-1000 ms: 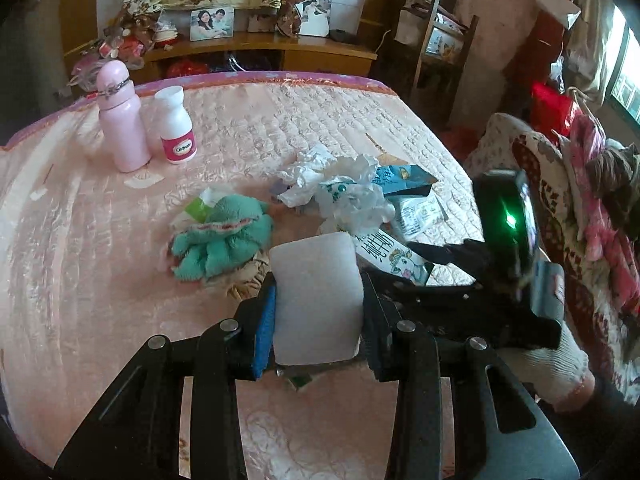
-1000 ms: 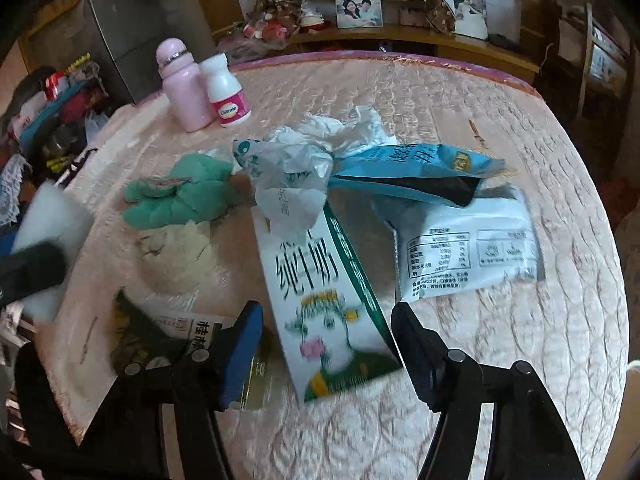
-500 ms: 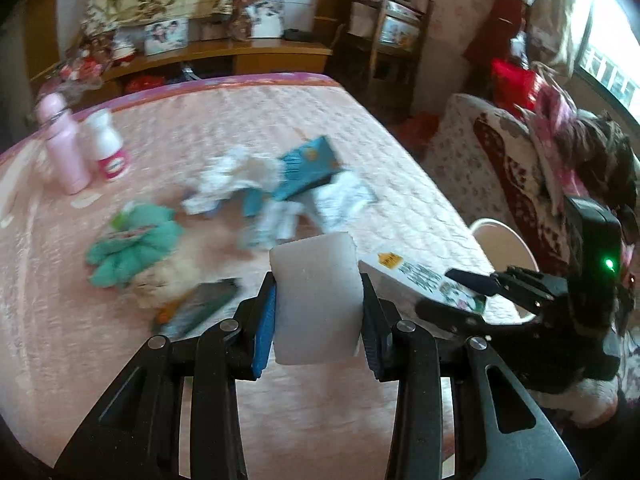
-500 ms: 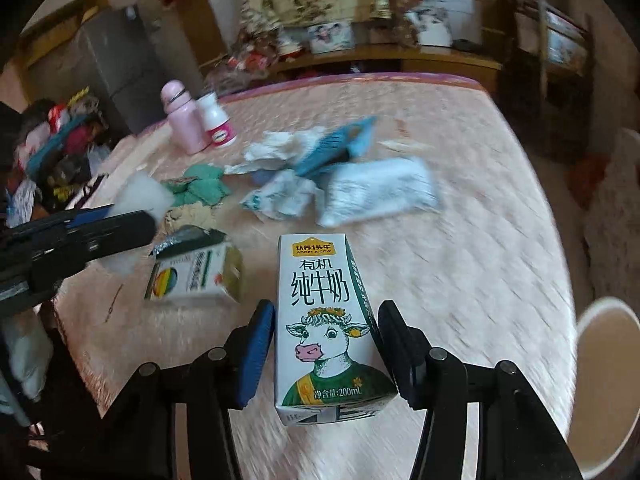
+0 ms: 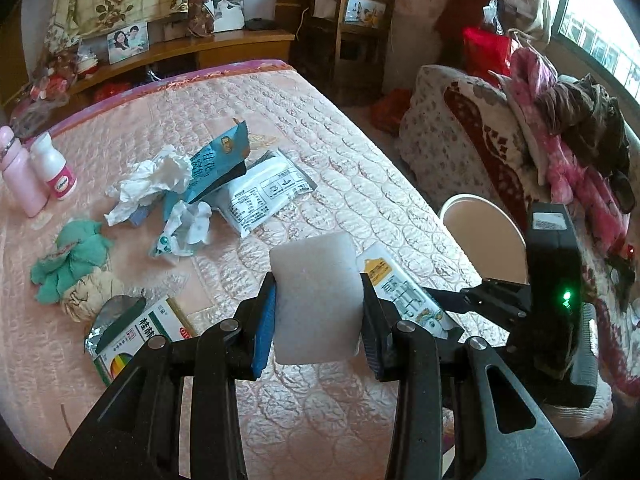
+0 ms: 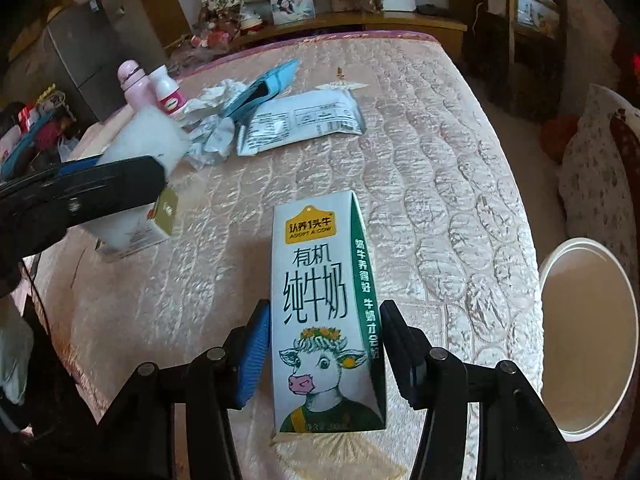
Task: Collect trash
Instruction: 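Carry both items over the white bucket and open both tools to drop them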
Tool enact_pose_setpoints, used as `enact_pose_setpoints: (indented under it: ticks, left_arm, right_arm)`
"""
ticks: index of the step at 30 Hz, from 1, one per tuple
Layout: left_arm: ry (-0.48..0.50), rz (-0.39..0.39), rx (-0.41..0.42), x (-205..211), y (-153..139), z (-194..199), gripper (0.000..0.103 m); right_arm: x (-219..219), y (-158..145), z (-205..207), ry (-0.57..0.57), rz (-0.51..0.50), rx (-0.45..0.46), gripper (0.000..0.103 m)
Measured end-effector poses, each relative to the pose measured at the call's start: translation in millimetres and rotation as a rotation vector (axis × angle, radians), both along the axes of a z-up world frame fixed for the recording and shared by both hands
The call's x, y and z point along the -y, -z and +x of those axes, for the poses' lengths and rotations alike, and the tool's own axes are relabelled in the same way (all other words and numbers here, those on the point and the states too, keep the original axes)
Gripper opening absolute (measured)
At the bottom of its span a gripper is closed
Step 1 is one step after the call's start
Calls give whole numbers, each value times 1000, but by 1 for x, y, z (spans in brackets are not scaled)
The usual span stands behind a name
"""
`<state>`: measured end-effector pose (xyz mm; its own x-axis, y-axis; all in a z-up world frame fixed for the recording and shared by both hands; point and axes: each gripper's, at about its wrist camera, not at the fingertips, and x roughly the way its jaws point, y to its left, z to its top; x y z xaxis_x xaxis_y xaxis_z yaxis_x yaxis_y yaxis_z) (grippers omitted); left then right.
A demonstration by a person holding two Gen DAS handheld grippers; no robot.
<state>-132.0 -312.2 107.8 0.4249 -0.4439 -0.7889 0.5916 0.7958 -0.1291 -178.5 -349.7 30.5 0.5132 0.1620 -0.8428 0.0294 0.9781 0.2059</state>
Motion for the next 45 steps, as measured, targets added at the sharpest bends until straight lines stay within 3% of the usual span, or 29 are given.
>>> enact_pose_setpoints:
  ticks: [4,11,18,25,31,33,35,45]
  left_arm:
    - [27,6,-6,17,3,-1,35]
    - [115,-6,-18,82,9,-8,35]
    - [219,-22,-30,152,19,-20,36]
    - [300,-75,-99,210,39,-27,37]
    - [341,-166,-212,242,57,-22,44]
    - [342,-193,-231,247,59,-21,55]
    - [346,-218,-239,249,60,-21,59]
    - [288,-175,-189,220,52,-17,60]
  right_arm:
    - [21,-12,-15,59,-6,54,51]
    - [108,-31,-52,270,-21,73,51]
    - [188,-18,-86,446,-4,11,51]
    - [239,8,-109,567,5,-49,51]
    - [256,19,-116,639,9,-54,55]
    - [258,20,-120,652,16,-47,67]
    - [257,20,-122,649,13,-46,72]
    - [237,21,-112,597,6,-40,72]
